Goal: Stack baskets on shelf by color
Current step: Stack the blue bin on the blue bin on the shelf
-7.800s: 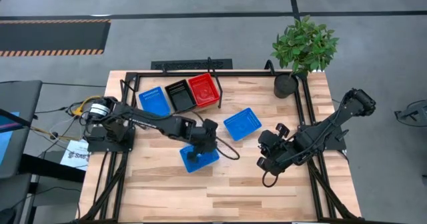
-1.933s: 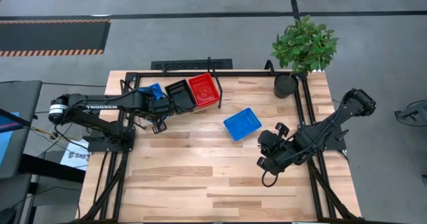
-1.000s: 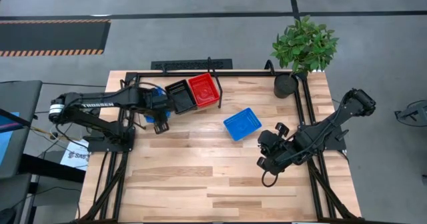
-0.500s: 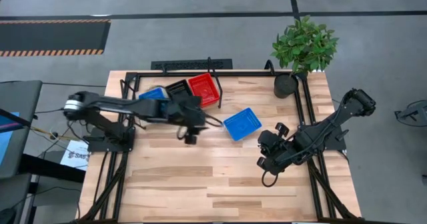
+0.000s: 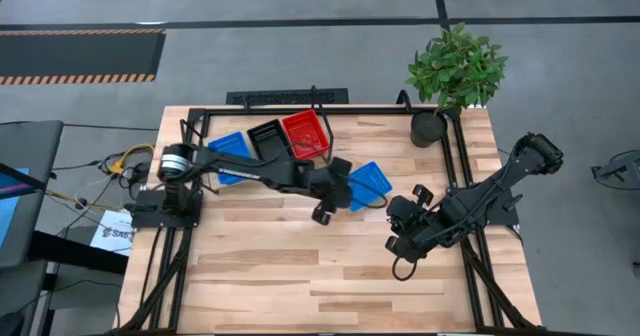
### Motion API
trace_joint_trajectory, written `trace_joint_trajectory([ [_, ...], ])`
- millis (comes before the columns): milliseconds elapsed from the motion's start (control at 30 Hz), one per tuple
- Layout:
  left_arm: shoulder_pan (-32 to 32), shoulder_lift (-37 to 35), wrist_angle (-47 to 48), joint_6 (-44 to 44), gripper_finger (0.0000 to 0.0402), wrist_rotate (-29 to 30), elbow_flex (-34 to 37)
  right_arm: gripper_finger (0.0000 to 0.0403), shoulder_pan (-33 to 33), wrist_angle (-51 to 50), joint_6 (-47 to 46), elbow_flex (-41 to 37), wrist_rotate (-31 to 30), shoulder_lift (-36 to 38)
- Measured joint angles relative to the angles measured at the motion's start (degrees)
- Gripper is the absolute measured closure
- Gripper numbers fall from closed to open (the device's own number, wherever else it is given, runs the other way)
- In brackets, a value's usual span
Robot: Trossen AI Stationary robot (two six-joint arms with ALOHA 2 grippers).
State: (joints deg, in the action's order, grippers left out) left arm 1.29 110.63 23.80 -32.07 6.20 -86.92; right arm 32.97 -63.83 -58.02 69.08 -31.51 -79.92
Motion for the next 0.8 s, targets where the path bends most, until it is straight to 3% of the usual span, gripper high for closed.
trace_joint_trajectory([
  [233, -1.6, 4.5, 1.3, -3.5, 0.0220, -2.2, -5.2, 0.0285, 0.0, -0.2, 0.0, 0.0, 1.6, 0.0],
  [800, -4.5, 4.9, 2.0, -6.4, 0.0220, -6.4, -3.7, 0.0285, 0.0, -0.2, -0.4, 0.0, 1.7, 0.0],
])
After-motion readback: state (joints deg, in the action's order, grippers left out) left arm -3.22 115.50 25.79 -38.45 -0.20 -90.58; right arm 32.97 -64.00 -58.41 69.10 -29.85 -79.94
